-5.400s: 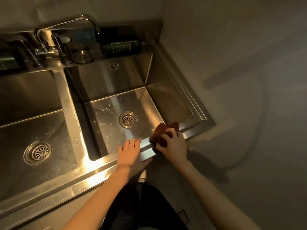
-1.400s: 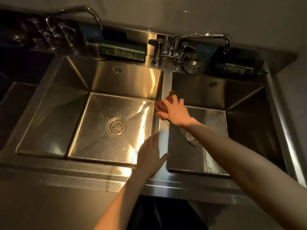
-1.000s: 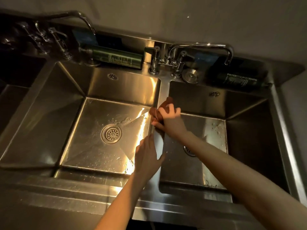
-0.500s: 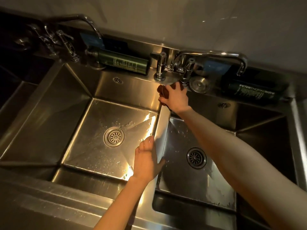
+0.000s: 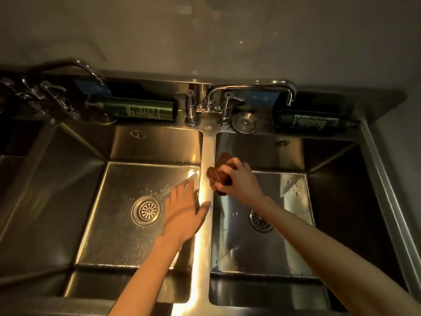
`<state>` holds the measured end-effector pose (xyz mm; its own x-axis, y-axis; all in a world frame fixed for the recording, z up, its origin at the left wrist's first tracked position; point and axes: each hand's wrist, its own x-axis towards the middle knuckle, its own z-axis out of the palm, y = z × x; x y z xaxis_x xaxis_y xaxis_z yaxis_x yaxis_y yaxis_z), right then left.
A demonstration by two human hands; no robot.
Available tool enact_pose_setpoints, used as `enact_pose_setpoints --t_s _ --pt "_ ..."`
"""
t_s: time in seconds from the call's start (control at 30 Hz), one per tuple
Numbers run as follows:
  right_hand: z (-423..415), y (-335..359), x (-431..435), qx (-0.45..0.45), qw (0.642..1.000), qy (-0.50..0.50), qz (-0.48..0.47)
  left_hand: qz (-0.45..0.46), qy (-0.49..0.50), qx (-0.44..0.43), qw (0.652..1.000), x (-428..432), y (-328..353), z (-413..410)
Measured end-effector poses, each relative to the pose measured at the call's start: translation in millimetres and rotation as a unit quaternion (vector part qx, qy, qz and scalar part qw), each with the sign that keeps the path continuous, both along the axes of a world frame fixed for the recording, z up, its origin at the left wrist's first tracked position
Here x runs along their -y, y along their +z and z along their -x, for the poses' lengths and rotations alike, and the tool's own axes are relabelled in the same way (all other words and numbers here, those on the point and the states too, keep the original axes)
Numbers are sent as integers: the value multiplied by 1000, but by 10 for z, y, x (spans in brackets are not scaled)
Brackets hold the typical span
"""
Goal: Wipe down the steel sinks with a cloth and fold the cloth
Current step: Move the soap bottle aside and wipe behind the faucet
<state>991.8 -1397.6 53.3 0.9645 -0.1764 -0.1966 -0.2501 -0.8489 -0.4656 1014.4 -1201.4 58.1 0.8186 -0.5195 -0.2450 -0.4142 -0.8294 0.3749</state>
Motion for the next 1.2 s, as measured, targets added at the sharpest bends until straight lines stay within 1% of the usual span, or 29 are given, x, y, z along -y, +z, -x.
enact_pose_setpoints --t_s 0.13,0.27,0.33,0.4,0.47,0.53,0.63,0.73,0.87,1.07,1.13,1.2 --pt "144 132 364 21 996 -78 27 52 -29 31 998 544 51 -436" --pt "49 237 723 57 986 -141 64 115 -103 54 986 1197 86 -746" --pt "0 272 875 67 983 -151 77 139 -139 83 977 1468 83 -888" --pt "-52 290 986 56 984 -136 100 150 -157 115 969 1672 74 -1033" --pt "-102 293 1064 50 983 -125 125 139 -169 134 966 1806 57 -1181" --pt "-156 281 1122 53 981 -123 141 109 -183 143 966 1899 25 -1308" --pt "-219 229 1177 62 981 -121 140 87 -209 144 963 2000 -16 -1397" --pt "-236 156 1196 65 980 -118 145 92 -221 136 961 2082 -42 -1404" --pt "-236 96 1227 65 981 -126 135 99 -193 125 968 2208 -85 -1416" --pt "-163 121 1297 65 979 -130 145 82 -188 126 971 2266 -119 -1372" --pt "-136 161 1322 69 977 -134 150 87 -190 116 971 2253 -132 -1357" --pt "-129 203 1337 83 975 -139 154 111 -190 107 970 2193 -132 -1317"
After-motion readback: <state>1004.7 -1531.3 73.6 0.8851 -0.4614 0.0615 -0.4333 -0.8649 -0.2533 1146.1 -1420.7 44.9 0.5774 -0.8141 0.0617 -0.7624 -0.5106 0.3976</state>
